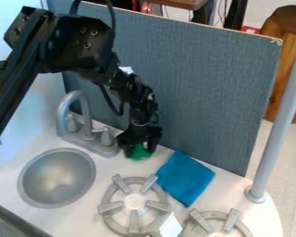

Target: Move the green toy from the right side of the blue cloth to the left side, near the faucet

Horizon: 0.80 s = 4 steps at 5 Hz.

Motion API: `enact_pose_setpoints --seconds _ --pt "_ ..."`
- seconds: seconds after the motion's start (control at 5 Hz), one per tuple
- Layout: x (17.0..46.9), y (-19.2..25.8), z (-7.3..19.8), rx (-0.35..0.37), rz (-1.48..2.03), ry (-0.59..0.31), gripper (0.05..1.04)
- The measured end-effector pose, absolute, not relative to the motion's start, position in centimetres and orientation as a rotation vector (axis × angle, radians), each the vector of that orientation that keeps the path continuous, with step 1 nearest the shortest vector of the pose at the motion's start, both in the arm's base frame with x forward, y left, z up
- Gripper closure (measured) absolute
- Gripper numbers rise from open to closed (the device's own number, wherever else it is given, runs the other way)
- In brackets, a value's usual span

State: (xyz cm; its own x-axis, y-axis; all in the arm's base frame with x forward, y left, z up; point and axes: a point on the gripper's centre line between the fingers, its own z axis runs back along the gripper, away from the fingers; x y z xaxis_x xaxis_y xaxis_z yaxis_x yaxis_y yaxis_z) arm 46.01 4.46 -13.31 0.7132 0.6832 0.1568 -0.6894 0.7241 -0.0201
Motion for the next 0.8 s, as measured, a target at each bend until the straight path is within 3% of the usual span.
enact_pose_setpoints --seconds 0.4,0.8 --pt "47.1 3.4 -7.6 -0.023 0.702 -0.144 0.080" --pt "44.4 1.0 -1.9 -0.024 0.478 -0.110 0.080"
